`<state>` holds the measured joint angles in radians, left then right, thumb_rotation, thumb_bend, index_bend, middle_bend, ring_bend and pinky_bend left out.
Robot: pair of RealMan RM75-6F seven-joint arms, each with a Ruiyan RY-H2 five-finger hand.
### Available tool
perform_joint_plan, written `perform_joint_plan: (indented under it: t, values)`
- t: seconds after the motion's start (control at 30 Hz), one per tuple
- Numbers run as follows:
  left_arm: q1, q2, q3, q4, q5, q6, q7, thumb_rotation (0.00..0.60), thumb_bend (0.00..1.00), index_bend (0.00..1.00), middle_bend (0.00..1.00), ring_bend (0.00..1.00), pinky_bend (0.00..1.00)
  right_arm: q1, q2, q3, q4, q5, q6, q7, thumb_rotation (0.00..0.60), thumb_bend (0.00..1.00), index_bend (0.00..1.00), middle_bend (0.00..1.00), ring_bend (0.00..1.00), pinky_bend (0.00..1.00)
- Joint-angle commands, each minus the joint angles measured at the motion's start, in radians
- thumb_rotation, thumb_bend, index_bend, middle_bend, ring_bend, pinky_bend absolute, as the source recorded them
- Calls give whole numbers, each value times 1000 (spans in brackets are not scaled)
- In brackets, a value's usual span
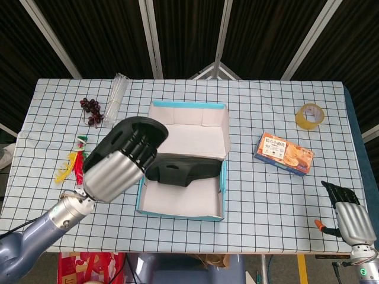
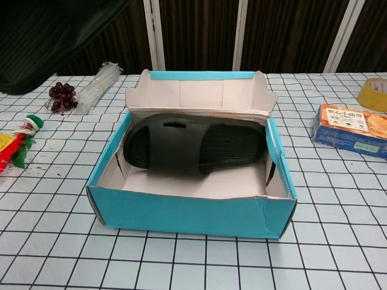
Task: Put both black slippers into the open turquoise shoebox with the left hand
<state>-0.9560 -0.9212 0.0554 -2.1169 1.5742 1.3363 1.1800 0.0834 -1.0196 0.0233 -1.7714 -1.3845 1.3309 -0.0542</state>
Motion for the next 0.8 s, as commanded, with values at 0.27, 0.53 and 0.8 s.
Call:
perform_joint_plan:
  t: [0.27,0.53,0.8]
  values:
    - [-69,-53,-40,104,348,-213,144,600,498,583,661,198,182,-1,2,-1,0,-3,2,6,600,235,100,134,124,94]
    - [-69,-170,-71,154,358,-333,148,600,499,583,666,198,183,0,4,0,5,-4,-1,13,600,235,100,134,123,94]
    - [-36,-269,-108,165,286,-375,110,600,499,583,666,198,186,0,5,1,8,-2,-1,21,600,236,100,133,123,94]
